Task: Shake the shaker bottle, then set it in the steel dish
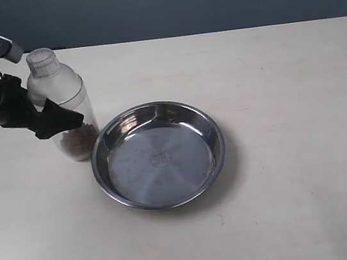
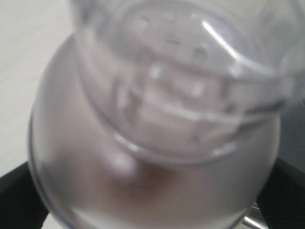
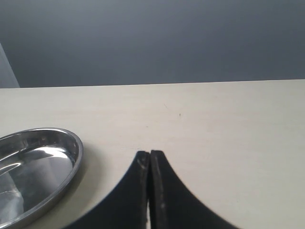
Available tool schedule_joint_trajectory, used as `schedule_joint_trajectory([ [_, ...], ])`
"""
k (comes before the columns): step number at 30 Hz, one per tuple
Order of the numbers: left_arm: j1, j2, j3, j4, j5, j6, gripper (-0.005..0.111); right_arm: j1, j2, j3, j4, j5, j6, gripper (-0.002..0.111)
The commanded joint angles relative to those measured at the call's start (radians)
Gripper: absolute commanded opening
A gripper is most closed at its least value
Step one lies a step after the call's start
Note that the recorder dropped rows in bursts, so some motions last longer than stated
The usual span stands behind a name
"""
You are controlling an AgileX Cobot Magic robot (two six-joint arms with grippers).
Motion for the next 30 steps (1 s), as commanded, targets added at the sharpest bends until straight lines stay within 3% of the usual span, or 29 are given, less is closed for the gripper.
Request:
schedule_joint_trajectory([
  [1, 0.000, -0.010, -0.001, -0.020, 0.017, -0.055, 0.103, -0.004, -0.004, 0.001, 0.000, -0.011, 0.000, -0.001],
  [9, 0.000, -0.008, -0.001, -0.085, -0.023, -0.058, 0.103, -0.004, -0.004, 0.001, 0.000, -0.011, 0.000, -0.001],
  [22, 0.000, -0.008, -0.001, -0.280, -0.014, 0.181, 0.103, -0.004, -0.004, 0.001, 0.000, -0.013, 0.000, -0.001],
  [30, 0.000, 0.039, -0.001, -0.292, 0.003, 0.186, 0.103, -0.004, -0.004, 0.001, 0.000, -0.013, 0.000, -0.001],
])
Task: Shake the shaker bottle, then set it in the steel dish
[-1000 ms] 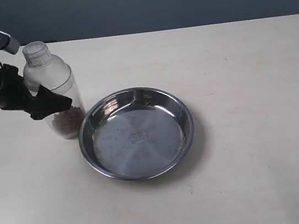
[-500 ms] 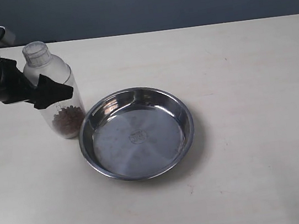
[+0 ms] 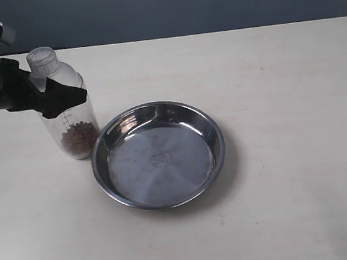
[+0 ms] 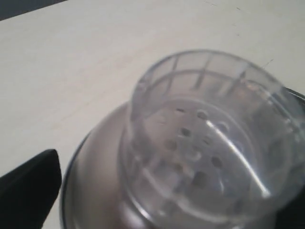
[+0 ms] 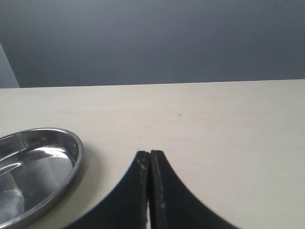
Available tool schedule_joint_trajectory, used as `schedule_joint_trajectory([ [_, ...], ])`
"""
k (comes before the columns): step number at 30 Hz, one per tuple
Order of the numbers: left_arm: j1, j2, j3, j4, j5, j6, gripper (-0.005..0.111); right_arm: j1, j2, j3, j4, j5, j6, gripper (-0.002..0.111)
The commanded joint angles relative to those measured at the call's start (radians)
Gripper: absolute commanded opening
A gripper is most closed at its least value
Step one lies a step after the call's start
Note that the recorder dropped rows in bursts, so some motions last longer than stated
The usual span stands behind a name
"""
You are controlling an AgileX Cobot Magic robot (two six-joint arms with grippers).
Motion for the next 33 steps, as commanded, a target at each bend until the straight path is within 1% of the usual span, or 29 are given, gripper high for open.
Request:
schedule_joint_trajectory([
  [1, 0.000, 0.036, -0.001, -0.023, 0.021, 0.022, 0.103, -0.004, -0.004, 0.001, 0.000, -0.013, 0.000, -0.001],
  [3, 0.000, 0.040, -0.001, -0.030, 0.032, 0.082, 0.103, -0.004, -0.004, 0.001, 0.000, -0.013, 0.000, -0.001],
  [7, 0.000, 0.040, -0.001, -0.051, 0.042, 0.151, 0.102, -0.004, -0.004, 0.001, 0.000, -0.013, 0.000, -0.001],
  [8, 0.000, 0.040, -0.001, -0.051, 0.045, 0.162, 0.100, -0.004, -0.004, 0.001, 0.000, -0.013, 0.000, -0.001],
  [10, 0.000, 0.040, -0.001, -0.053, 0.045, 0.177, 0.092, -0.004, -0.004, 0.001, 0.000, -0.011, 0.000, -0.001],
  [12, 0.000, 0.040, -0.001, -0.065, 0.045, 0.182, 0.078, -0.004, -0.004, 0.001, 0.000, -0.009, 0.000, -0.001],
  [14, 0.000, 0.040, -0.001, -0.087, 0.045, 0.188, 0.056, -0.004, -0.004, 0.001, 0.000, -0.011, 0.000, -0.001],
  [18, 0.000, 0.040, -0.001, -0.109, 0.067, 0.212, 0.007, -0.004, -0.004, 0.001, 0.000, -0.011, 0.000, -0.001],
  [19, 0.000, 0.040, -0.001, -0.116, 0.074, 0.212, 0.000, -0.004, -0.004, 0.001, 0.000, -0.011, 0.000, -0.001],
  [26, 0.000, 0.040, -0.001, -0.131, 0.102, 0.204, 0.001, -0.004, -0.004, 0.001, 0.000, -0.011, 0.000, -0.001],
  [29, 0.000, 0.007, -0.008, -0.129, 0.109, 0.160, 0.001, -0.004, -0.004, 0.001, 0.000, -0.011, 0.000, -0.001],
  [32, 0.002, -0.102, -0.054, -0.041, 0.063, 0.082, 0.001, -0.004, -0.004, 0.001, 0.000, -0.011, 0.000, -0.001],
  [33, 0.002, -0.150, -0.078, 0.006, 0.030, 0.024, 0.001, -0.004, -0.004, 0.001, 0.000, -0.011, 0.000, -0.001],
])
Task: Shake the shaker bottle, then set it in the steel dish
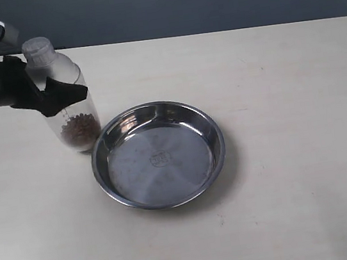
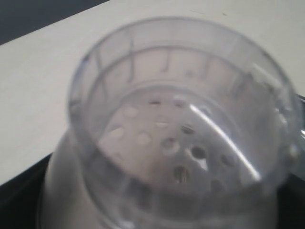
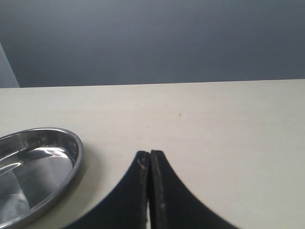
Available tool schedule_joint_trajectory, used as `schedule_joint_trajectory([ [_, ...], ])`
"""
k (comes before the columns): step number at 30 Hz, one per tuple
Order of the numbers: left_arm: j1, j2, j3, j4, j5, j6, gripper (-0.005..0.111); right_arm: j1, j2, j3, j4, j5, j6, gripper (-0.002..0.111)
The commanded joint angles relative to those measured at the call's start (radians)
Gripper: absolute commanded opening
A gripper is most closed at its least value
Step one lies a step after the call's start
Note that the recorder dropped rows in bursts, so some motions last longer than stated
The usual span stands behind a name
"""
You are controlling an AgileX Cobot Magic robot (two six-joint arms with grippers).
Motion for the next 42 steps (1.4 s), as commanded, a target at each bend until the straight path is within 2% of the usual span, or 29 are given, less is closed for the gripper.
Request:
schedule_joint_trajectory([
  [1, 0.002, -0.202, -0.094, 0.133, -0.042, -0.206, 0.001, -0.004, -0.004, 0.001, 0.000, -0.011, 0.000, -0.001],
  [4, -0.009, -0.280, -0.097, 0.231, -0.038, -0.317, 0.001, -0.004, -0.004, 0.001, 0.000, -0.015, 0.000, -0.001],
  [9, -0.055, -0.231, -0.007, 0.225, -0.111, -0.345, 0.001, -0.004, -0.004, 0.001, 0.000, -0.015, 0.000, -0.001],
  [11, -0.043, -0.282, -0.057, 0.231, -0.010, -0.448, 0.000, -0.004, -0.004, 0.001, 0.000, -0.015, 0.000, -0.001],
  [13, -0.040, -0.372, -0.127, 0.253, 0.033, -0.507, 0.000, -0.004, -0.004, 0.001, 0.000, -0.013, 0.000, -0.001],
  [15, -0.042, -0.452, -0.158, 0.319, -0.020, -0.574, 0.000, -0.004, -0.004, 0.001, 0.000, -0.013, 0.000, -0.001],
  [16, -0.047, -0.461, -0.134, 0.351, -0.037, -0.596, 0.000, -0.004, -0.004, 0.001, 0.000, -0.013, 0.000, -0.001],
  [18, -0.065, -0.427, -0.049, 0.386, -0.097, -0.603, 0.000, -0.004, -0.004, 0.001, 0.000, -0.013, 0.000, -0.001],
  [20, -0.080, -0.360, 0.021, 0.356, -0.152, -0.603, 0.000, -0.004, -0.004, 0.001, 0.000, -0.013, 0.000, -0.001],
  [24, -0.080, -0.415, -0.082, 0.332, -0.019, -0.616, 0.000, -0.004, -0.004, 0.001, 0.000, -0.013, 0.000, -0.001],
  [25, -0.080, -0.453, -0.135, 0.346, -0.013, -0.640, 0.000, -0.004, -0.004, 0.001, 0.000, -0.013, 0.000, -0.001],
  [27, -0.080, -0.496, -0.154, 0.373, -0.042, -0.671, 0.000, -0.004, -0.004, 0.001, 0.000, -0.008, 0.000, -0.001],
  [32, -0.089, -0.385, 0.040, 0.380, -0.149, -0.652, 0.000, -0.004, -0.004, 0.001, 0.000, -0.009, 0.000, -0.001],
  [33, -0.089, -0.380, 0.034, 0.374, -0.130, -0.658, 0.000, -0.004, -0.004, 0.001, 0.000, -0.009, 0.000, -0.001],
  [36, -0.089, -0.465, -0.107, 0.332, -0.008, -0.658, 0.000, -0.004, -0.004, 0.001, 0.000, -0.011, 0.000, -0.001],
  [38, -0.091, -0.534, -0.177, 0.353, -0.038, -0.683, 0.000, -0.004, -0.004, 0.001, 0.000, -0.011, 0.000, -0.001],
  [40, -0.090, -0.535, -0.124, 0.393, -0.060, -0.708, 0.000, -0.004, -0.004, 0.001, 0.000, -0.011, 0.000, -0.001],
  [42, -0.090, -0.475, -0.013, 0.400, -0.095, -0.701, 0.000, -0.004, -0.004, 0.001, 0.000, -0.011, 0.000, -0.001],
])
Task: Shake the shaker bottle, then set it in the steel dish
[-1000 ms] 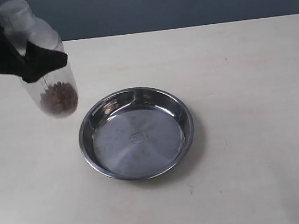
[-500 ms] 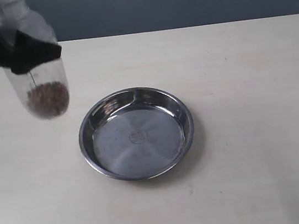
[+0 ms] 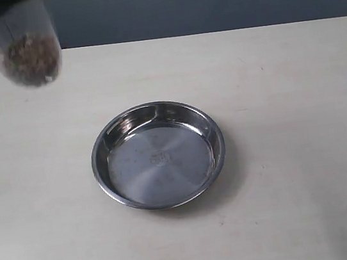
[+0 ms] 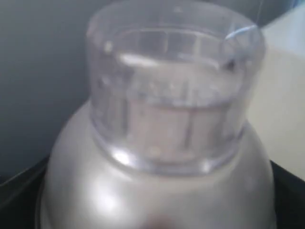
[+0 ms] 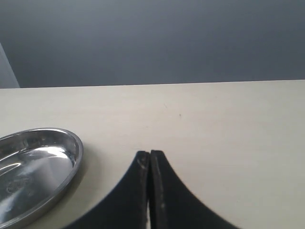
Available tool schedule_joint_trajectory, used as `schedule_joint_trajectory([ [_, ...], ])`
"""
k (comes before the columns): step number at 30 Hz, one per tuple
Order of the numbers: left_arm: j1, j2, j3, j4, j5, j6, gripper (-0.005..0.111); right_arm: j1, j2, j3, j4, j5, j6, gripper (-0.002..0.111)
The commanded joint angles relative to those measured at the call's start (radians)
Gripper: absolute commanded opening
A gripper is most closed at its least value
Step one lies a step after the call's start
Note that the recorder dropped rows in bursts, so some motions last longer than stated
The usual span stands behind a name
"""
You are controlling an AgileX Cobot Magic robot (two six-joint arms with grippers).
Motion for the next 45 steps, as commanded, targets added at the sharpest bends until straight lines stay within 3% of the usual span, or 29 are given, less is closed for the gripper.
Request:
schedule_joint_trajectory([
  [1, -0.003, 0.072, 0.171, -0.002, -0.058, -0.006, 0.000, -0.004, -0.004, 0.001, 0.000, -0.012, 0.000, -0.001],
  [4, -0.001, 0.098, 0.166, -0.088, -0.011, 0.040, 0.000, -0.004, -0.004, 0.001, 0.000, -0.012, 0.000, -0.001],
  [9, -0.001, -0.051, 0.000, -0.012, -0.005, -0.032, 0.000, -0.004, -0.004, 0.001, 0.000, -0.017, 0.000, -0.001],
  [12, -0.007, -0.026, 0.114, 0.020, -0.025, -0.031, 0.000, -0.004, -0.004, 0.001, 0.000, -0.018, 0.000, -0.001],
  [15, -0.020, 0.062, 0.237, -0.025, -0.134, 0.008, 0.000, -0.004, -0.004, 0.001, 0.000, -0.018, 0.000, -0.001],
  [17, -0.020, 0.044, 0.181, -0.056, -0.038, 0.009, 0.000, -0.004, -0.004, 0.001, 0.000, -0.018, 0.000, -0.001],
  [19, -0.020, -0.025, 0.049, -0.055, 0.035, -0.013, 0.000, -0.004, -0.004, 0.001, 0.000, -0.018, 0.000, -0.001],
  [21, -0.022, -0.088, -0.032, -0.014, 0.002, -0.042, 0.000, -0.004, -0.004, 0.001, 0.000, -0.018, 0.000, -0.001],
  [23, -0.025, -0.094, 0.015, 0.020, -0.028, -0.085, 0.000, -0.004, -0.004, 0.001, 0.000, -0.018, 0.000, -0.001],
  [24, -0.027, -0.030, 0.150, 0.009, -0.052, -0.065, 0.000, -0.004, -0.004, 0.001, 0.000, -0.018, 0.000, -0.001],
  [26, -0.032, 0.069, 0.280, -0.042, -0.081, -0.023, 0.000, -0.004, -0.004, 0.001, 0.000, -0.018, 0.000, -0.001],
  [27, -0.029, 0.060, 0.252, -0.042, -0.050, -0.023, 0.000, -0.004, -0.004, 0.001, 0.000, -0.018, 0.000, -0.001],
  [29, -0.029, -0.105, 0.050, -0.021, -0.033, -0.065, 0.000, -0.004, -0.004, 0.001, 0.000, -0.018, 0.000, -0.001],
  [30, -0.032, -0.128, 0.038, -0.010, -0.043, -0.067, 0.000, -0.004, -0.004, 0.001, 0.000, -0.013, 0.000, -0.001],
  [32, -0.031, -0.101, 0.153, 0.054, -0.060, -0.108, 0.000, -0.004, -0.004, 0.001, 0.000, -0.013, 0.000, -0.001],
  [34, -0.031, 0.008, 0.317, -0.011, -0.128, -0.062, 0.000, -0.004, -0.004, 0.001, 0.000, -0.013, 0.000, -0.001],
  [35, -0.031, 0.019, 0.307, -0.035, -0.076, -0.049, 0.000, -0.004, -0.004, 0.001, 0.000, -0.013, 0.000, -0.001],
  [37, -0.031, -0.073, 0.154, -0.044, -0.005, -0.061, 0.000, -0.004, -0.004, 0.001, 0.000, -0.013, 0.000, -0.001],
  [38, -0.031, -0.158, 0.048, -0.017, -0.031, -0.083, 0.000, -0.004, -0.004, 0.001, 0.000, -0.013, 0.000, -0.001],
  [39, -0.031, -0.184, 0.041, 0.022, -0.046, -0.108, 0.000, -0.004, -0.004, 0.001, 0.000, -0.013, 0.000, -0.001],
  [41, -0.031, -0.149, 0.194, 0.085, -0.082, -0.144, 0.000, -0.004, -0.004, 0.001, 0.000, -0.013, 0.000, -0.001],
  [42, -0.031, -0.071, 0.331, -0.007, -0.154, -0.091, 0.000, -0.004, -0.004, 0.001, 0.000, -0.013, 0.000, -0.001],
  [43, -0.031, -0.046, 0.355, -0.030, -0.135, -0.064, 0.000, -0.004, -0.004, 0.001, 0.000, -0.013, 0.000, -0.001],
  [45, -0.031, -0.072, 0.266, -0.041, -0.013, -0.028, 0.000, -0.004, -0.004, 0.001, 0.000, -0.013, 0.000, -0.001],
])
